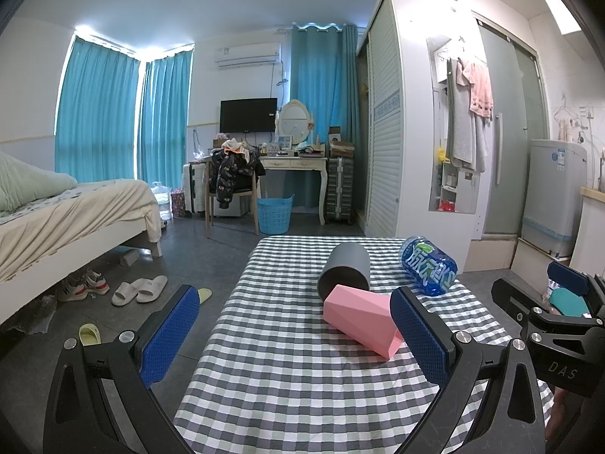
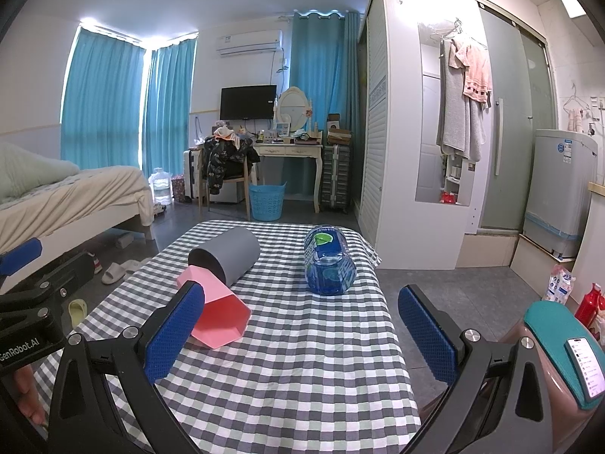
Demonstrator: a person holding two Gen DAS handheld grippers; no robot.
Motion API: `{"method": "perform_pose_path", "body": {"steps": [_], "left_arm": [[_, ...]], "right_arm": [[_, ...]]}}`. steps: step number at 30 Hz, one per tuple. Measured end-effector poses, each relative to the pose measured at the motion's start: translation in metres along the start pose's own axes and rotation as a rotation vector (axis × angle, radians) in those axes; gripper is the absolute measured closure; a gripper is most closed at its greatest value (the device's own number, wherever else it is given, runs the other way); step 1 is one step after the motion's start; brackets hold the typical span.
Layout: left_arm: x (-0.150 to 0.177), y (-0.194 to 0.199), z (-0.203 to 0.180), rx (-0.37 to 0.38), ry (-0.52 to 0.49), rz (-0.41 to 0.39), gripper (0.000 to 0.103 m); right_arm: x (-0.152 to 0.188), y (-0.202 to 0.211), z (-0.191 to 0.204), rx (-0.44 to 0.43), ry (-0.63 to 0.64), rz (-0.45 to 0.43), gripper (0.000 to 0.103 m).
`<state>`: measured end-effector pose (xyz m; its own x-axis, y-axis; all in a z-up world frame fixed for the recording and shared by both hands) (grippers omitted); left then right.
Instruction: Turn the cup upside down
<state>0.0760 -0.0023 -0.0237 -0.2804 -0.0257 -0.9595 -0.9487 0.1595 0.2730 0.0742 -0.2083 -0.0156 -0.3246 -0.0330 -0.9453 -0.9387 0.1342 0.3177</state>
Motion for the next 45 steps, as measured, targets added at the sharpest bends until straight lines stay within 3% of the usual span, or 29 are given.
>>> {"method": "perform_pose_path", "body": {"steps": [45], "left_arm": [[-0.0002,0.0006,0.0035,-0.006,0.008,0.006,0.000]], "right_arm": [[0.0074,-0.0026,0.0079,-0.008,0.010,0.022,0.000]]}}
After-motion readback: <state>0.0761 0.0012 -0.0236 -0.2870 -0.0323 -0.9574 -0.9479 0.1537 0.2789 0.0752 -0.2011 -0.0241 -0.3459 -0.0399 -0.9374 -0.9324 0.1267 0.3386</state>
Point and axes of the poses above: each gripper's, at about its wrist camera, not at the fingertips, and y roughly against the way its jaws point, z to its left, x to its underside, the point moved 8 cm from there along -y, roughly the way its jaws point, and after that the axes turned 9 degrees about x, right-handed, at the moved point
